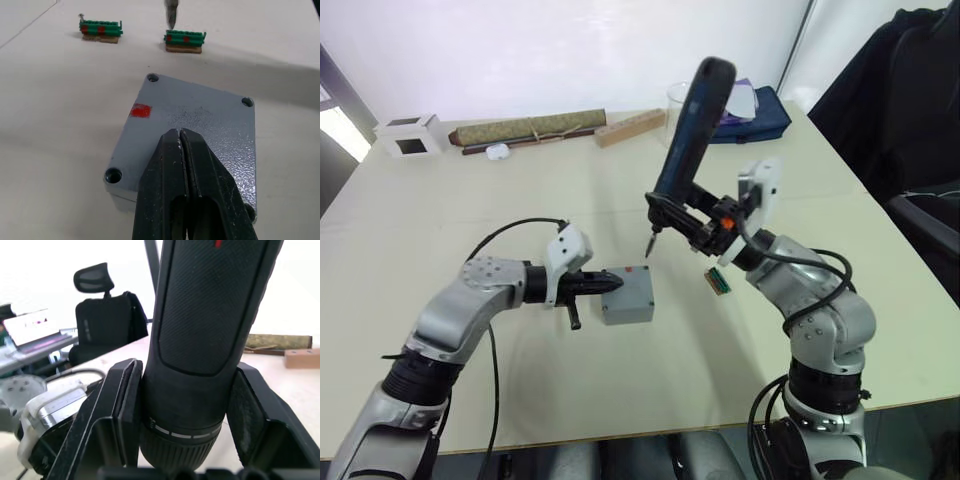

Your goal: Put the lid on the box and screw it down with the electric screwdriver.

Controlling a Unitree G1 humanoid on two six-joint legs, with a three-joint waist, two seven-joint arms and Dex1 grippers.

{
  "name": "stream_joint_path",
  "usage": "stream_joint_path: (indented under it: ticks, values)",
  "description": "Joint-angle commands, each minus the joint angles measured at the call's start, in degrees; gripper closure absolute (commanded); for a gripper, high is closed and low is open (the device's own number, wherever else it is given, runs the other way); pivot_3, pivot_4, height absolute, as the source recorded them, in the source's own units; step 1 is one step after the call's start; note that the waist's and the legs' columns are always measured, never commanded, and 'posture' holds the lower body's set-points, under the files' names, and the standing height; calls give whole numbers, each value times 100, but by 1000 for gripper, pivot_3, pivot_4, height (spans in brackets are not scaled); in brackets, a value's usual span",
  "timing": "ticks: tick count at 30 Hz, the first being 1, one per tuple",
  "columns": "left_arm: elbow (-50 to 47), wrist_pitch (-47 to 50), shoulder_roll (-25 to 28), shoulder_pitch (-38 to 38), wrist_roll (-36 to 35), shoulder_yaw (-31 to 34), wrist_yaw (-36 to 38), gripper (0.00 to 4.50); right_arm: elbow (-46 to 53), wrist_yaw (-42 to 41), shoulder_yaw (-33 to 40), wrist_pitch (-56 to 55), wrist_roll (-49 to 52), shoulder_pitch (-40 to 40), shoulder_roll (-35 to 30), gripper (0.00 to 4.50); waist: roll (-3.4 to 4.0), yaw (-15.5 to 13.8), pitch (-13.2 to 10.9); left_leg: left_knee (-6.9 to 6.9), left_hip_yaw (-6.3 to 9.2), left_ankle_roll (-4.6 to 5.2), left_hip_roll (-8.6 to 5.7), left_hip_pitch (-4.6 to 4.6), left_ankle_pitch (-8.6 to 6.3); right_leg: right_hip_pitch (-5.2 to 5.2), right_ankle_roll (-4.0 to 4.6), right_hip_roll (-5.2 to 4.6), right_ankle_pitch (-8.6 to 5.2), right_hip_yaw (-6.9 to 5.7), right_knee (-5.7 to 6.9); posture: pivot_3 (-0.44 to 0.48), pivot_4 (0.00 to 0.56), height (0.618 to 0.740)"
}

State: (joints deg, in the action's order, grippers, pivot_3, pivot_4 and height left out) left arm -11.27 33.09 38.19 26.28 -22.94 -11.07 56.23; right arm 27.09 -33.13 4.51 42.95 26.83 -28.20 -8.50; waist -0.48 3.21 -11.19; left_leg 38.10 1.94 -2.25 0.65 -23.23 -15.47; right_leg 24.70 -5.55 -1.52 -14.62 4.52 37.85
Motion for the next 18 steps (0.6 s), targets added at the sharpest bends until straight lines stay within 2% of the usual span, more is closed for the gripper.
stream_joint_path:
  ticks: [1,18]
  values:
    - [143,-40,-57,1,169,-125,11,4500,108,66,-291,-534,-198,-16,-120,2477,-1,-11,1,0,0,0,0,0,0,0,0,0,0,0,0,0,150,740]
    - [190,-45,-148,33,196,-71,35,4500,-743,50,-782,-1739,-778,432,-563,2477,-9,-63,5,2,1,0,1,10,0,-10,0,2,0,0,0,0,150,740]
